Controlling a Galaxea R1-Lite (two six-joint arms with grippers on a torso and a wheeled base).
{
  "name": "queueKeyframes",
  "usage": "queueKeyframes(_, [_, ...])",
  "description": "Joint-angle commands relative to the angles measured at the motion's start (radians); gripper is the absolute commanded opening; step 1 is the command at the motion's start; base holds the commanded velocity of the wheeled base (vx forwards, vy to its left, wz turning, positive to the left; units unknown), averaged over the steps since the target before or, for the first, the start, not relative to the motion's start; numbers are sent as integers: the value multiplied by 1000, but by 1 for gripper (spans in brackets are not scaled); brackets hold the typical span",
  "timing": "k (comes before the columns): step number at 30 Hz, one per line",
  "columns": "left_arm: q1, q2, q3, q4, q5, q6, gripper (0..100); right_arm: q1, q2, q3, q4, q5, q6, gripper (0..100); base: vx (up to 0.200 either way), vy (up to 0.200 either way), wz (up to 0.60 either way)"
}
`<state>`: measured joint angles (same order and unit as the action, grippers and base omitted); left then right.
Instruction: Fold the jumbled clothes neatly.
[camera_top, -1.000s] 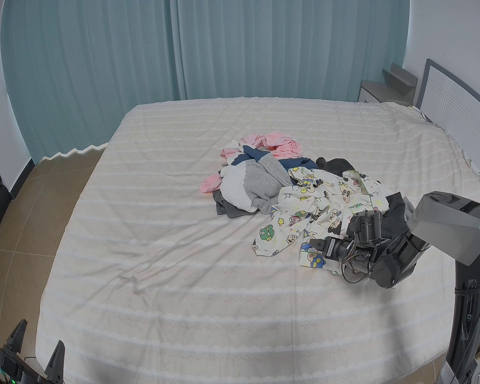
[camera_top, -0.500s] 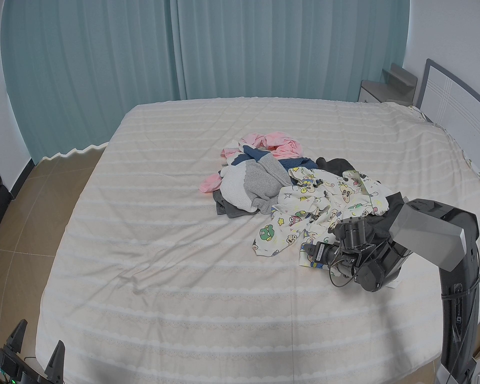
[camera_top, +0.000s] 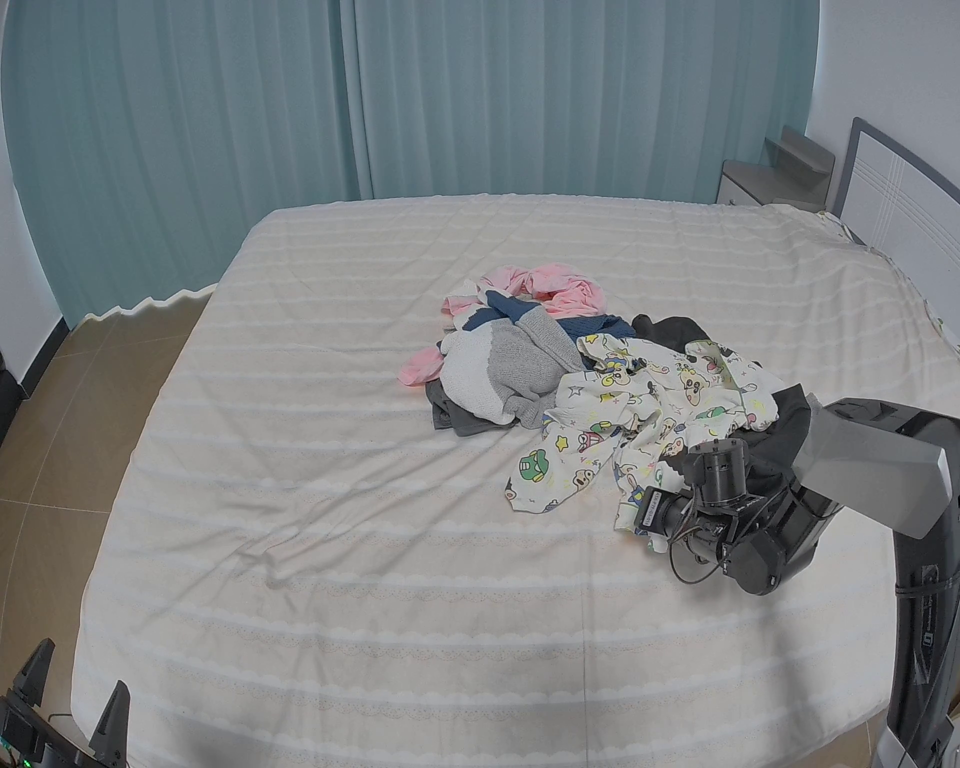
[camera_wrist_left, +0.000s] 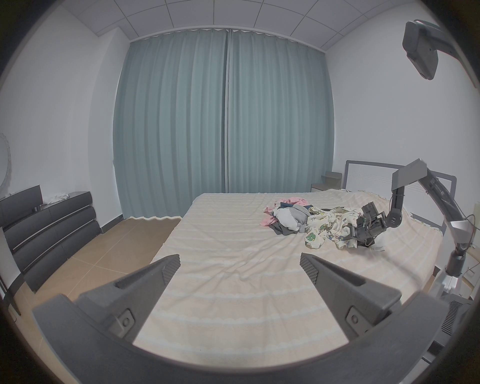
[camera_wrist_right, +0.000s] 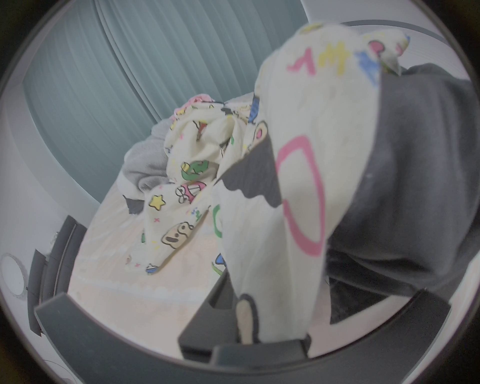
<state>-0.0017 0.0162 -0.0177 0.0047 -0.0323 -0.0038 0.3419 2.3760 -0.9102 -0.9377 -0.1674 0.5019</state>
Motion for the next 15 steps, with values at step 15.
queueKeyframes(15, [0, -16, 18, 0, 2, -1, 100, 12, -663, 663, -234, 141, 90, 0, 0, 0, 0])
